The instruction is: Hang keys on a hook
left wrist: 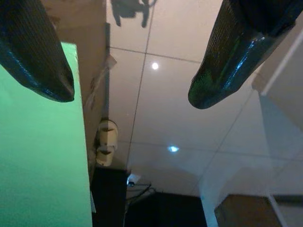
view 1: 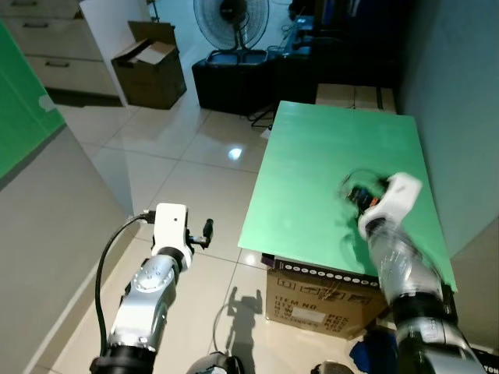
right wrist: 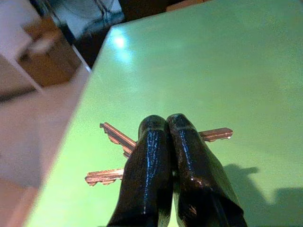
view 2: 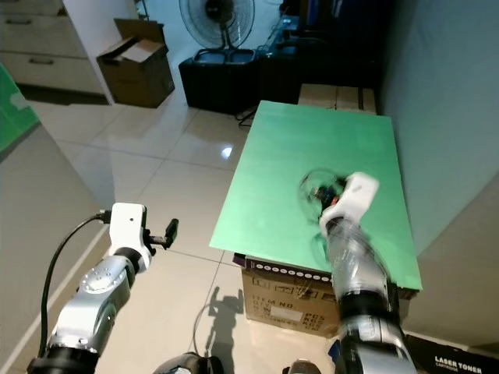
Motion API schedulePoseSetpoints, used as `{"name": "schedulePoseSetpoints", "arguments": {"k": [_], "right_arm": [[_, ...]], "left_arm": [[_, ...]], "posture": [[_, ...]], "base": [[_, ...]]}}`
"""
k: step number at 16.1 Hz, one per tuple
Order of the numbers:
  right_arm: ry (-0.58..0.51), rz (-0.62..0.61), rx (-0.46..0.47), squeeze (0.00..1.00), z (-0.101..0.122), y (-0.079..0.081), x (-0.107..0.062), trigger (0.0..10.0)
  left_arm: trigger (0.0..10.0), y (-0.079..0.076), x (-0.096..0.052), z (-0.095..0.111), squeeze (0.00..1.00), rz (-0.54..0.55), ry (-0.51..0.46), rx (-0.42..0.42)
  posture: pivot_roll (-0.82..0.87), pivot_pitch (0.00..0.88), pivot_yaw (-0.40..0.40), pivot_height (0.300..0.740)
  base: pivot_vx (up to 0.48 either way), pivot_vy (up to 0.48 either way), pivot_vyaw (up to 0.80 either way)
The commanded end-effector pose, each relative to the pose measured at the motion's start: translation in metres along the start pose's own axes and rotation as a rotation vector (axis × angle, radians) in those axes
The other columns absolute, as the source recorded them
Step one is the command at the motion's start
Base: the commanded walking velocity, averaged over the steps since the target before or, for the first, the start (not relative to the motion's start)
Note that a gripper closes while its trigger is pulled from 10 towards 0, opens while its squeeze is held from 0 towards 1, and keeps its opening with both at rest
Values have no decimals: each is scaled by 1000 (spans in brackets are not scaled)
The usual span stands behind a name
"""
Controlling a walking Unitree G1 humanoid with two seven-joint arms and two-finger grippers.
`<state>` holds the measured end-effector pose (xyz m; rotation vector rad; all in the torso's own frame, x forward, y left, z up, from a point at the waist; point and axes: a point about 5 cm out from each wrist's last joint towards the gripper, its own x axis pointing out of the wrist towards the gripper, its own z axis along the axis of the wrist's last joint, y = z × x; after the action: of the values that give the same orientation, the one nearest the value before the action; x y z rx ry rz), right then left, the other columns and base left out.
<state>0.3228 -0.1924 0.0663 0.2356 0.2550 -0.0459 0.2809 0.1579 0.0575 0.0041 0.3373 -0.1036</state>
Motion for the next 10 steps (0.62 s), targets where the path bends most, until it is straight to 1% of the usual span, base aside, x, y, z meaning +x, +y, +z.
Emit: {"name": "schedulePoseSetpoints", "arguments": {"k": [1, 2, 3, 5, 7, 10], "right_arm": [[-37, 55, -82, 0, 4, 12, 0, 0], [-40, 84, -112, 0, -6, 19, -6, 0], [-24, 96, -78, 0, -14, 26, -9, 0], [-19, 121, -88, 0, -18, 36, -9, 0], [-27, 126, -106, 0, -17, 38, -8, 0], [-28, 122, -107, 0, -16, 37, -6, 0]], "left_arm": [[10000, 3, 2, 3, 0, 10, -11, 9], [10000, 4, 5, 4, 0, 9, -17, 10], [10000, 3, 7, 6, 0, 3, -24, 12], [10000, 2, 12, 6, 0, 0, -28, 12], [10000, 1, 14, 6, 0, -1, -27, 16], [10000, 2, 16, 5, 0, 5, -27, 25]], "posture": [[-110, 0, 114, 740], [-113, 0, 114, 740], [-113, 0, 115, 740], [-122, 0, 116, 740], [-121, 0, 115, 740], [-114, 0, 116, 740]], "base": [[0, 0, 0], [0, 0, 0], [0, 0, 0], [0, 0, 0], [0, 0, 0], [0, 0, 0]]}}
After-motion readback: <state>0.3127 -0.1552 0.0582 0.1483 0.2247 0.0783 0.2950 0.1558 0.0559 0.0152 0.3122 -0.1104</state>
